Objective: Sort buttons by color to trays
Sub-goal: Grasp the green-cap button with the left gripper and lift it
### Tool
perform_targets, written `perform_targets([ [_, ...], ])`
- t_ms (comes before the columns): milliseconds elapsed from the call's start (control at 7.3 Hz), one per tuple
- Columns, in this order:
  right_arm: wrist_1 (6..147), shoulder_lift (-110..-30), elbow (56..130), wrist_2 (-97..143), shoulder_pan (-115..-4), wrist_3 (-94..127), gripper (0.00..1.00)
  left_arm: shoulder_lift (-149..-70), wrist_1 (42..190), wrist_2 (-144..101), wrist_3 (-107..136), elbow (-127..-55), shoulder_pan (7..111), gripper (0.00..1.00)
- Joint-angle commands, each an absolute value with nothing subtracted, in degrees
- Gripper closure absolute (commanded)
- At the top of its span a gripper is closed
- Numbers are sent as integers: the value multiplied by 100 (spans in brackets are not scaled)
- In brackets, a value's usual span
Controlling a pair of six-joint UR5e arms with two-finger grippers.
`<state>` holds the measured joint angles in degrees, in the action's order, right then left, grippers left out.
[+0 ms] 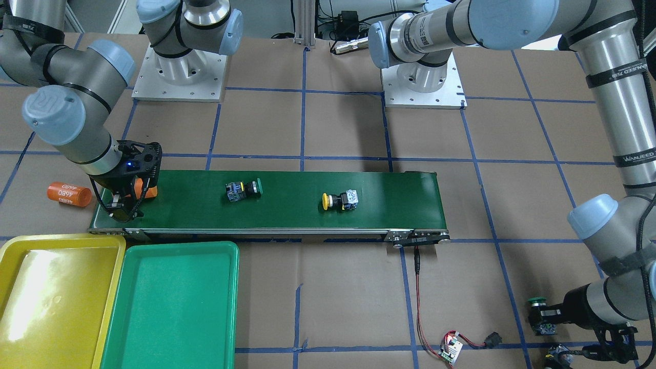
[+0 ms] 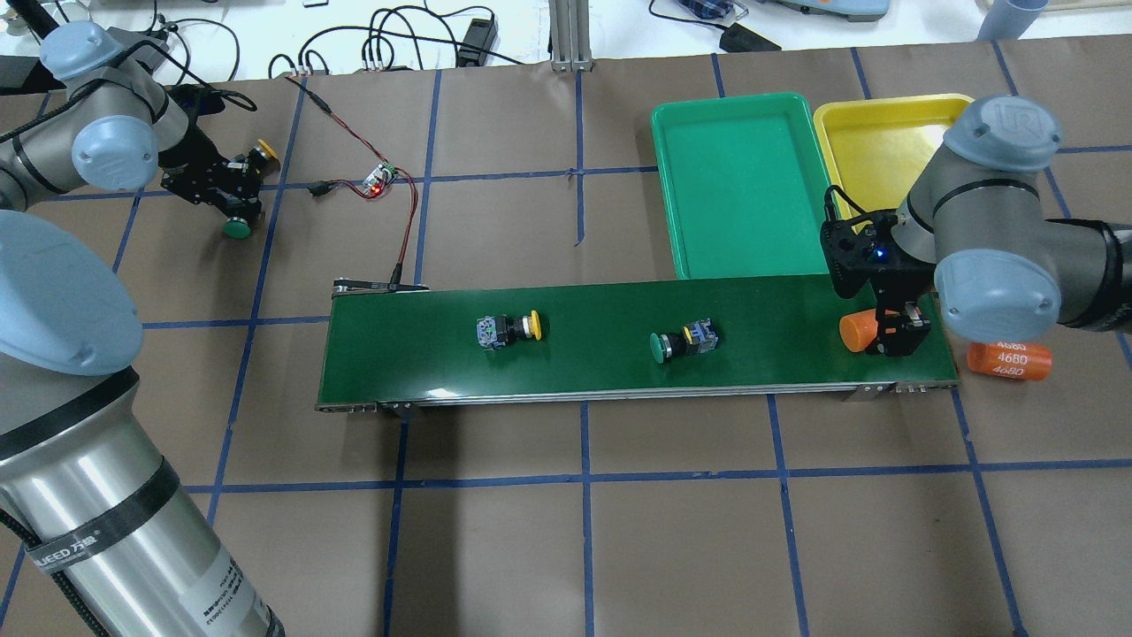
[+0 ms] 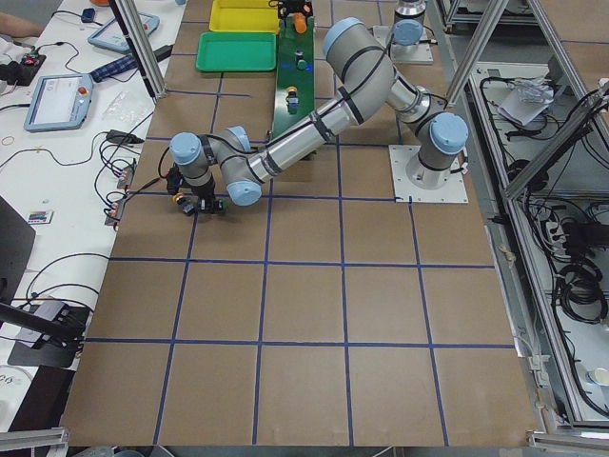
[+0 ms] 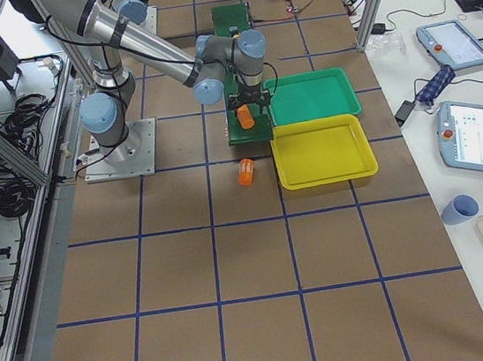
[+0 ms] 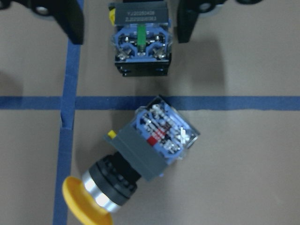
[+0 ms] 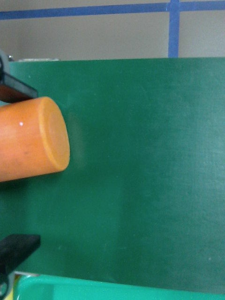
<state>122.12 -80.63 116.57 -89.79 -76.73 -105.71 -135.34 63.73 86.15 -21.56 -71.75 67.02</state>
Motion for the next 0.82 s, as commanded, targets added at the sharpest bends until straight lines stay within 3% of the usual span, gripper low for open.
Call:
perform_targets([
  [0, 12208, -8077, 11637, -9000, -7673, -10564, 0, -13309, 6729, 8587, -2136, -7102, 6819, 100],
  [411, 12208, -8077, 11637, -8982, -7673, -10564, 0, -12510, 8371, 8194, -441, -7180, 7082, 100],
  [685, 12208, -8077, 11637, -8991, -7673, -10564, 0, -11956, 8866, 8261, 1557, -7416, 7941, 100],
])
